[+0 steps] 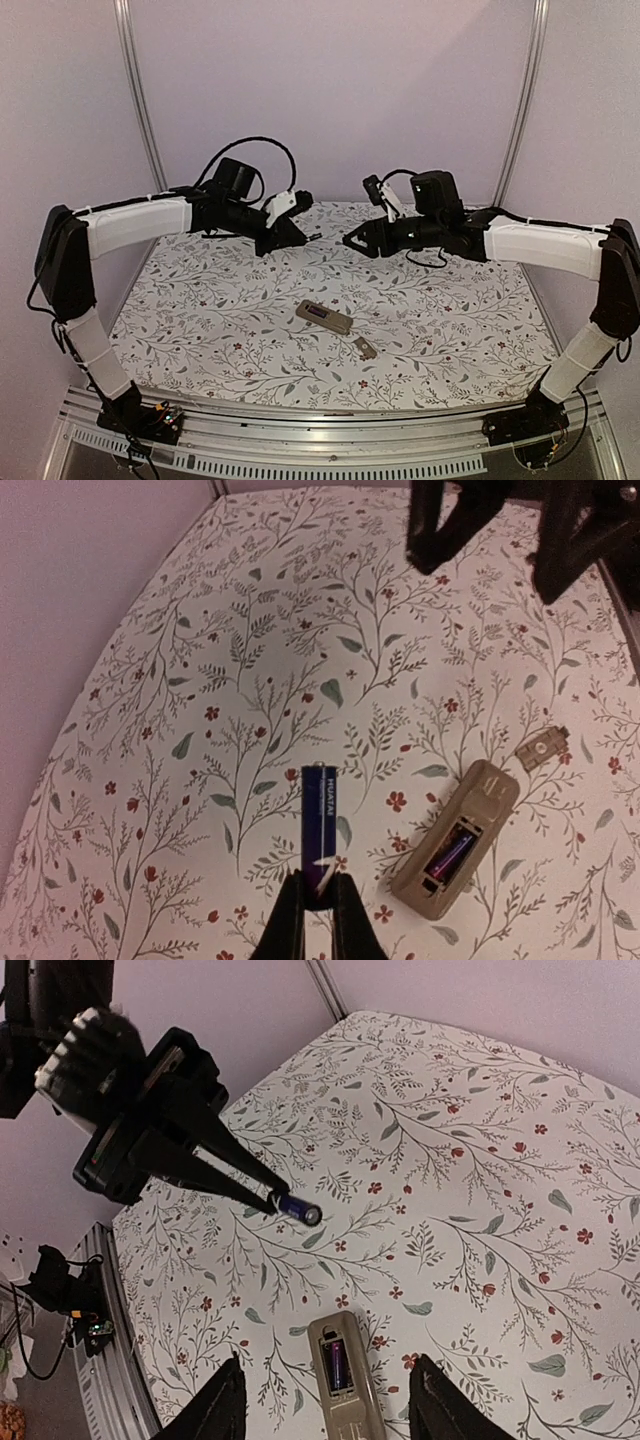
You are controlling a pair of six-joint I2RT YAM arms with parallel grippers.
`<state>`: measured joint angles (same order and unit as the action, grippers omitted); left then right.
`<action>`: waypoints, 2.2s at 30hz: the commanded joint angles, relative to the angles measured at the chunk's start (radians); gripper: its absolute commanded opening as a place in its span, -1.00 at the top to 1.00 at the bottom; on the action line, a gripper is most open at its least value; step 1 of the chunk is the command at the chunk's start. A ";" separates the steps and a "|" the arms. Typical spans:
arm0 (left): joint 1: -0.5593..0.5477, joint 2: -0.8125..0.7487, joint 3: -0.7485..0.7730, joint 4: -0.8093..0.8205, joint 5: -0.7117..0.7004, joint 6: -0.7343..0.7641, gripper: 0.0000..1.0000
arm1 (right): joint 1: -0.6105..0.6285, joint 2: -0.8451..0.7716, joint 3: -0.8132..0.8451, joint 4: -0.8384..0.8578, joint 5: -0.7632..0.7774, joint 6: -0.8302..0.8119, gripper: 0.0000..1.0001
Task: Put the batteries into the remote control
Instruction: Pick up the battery from the center of the board, then pass from the left arm to the right
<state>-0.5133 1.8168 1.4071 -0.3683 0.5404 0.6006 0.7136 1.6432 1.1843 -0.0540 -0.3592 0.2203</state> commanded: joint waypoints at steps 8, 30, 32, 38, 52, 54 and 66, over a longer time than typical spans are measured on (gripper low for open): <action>-0.185 -0.273 -0.123 0.122 0.049 0.074 1.00 | 0.001 -0.144 -0.011 0.114 -0.191 0.080 -0.18; -0.242 -0.288 -0.134 0.192 -0.059 0.025 1.00 | 0.029 -0.102 -0.033 0.208 -0.291 0.116 0.07; -0.240 -0.280 -0.137 0.257 -0.058 -0.056 1.00 | 0.029 -0.129 -0.056 0.255 -0.272 0.121 -0.02; -0.241 -0.280 -0.237 0.580 0.053 -0.411 1.00 | 0.029 -0.234 -0.094 0.318 -0.190 0.083 -0.17; -0.304 -0.377 -0.575 1.175 -0.136 -0.713 1.00 | 0.041 -0.187 -0.116 0.436 -0.146 0.143 -0.03; -0.305 -0.371 -0.595 1.224 -0.144 -0.755 1.00 | 0.050 -0.178 -0.114 0.447 -0.141 0.146 -0.02; -0.320 -0.304 -0.609 1.348 -0.147 -0.853 1.00 | 0.082 -0.146 -0.109 0.491 -0.203 0.147 0.12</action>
<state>-0.8188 1.4822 0.8062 0.9192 0.4034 -0.2085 0.7841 1.4879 1.0859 0.3939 -0.5293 0.3668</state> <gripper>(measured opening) 0.040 0.441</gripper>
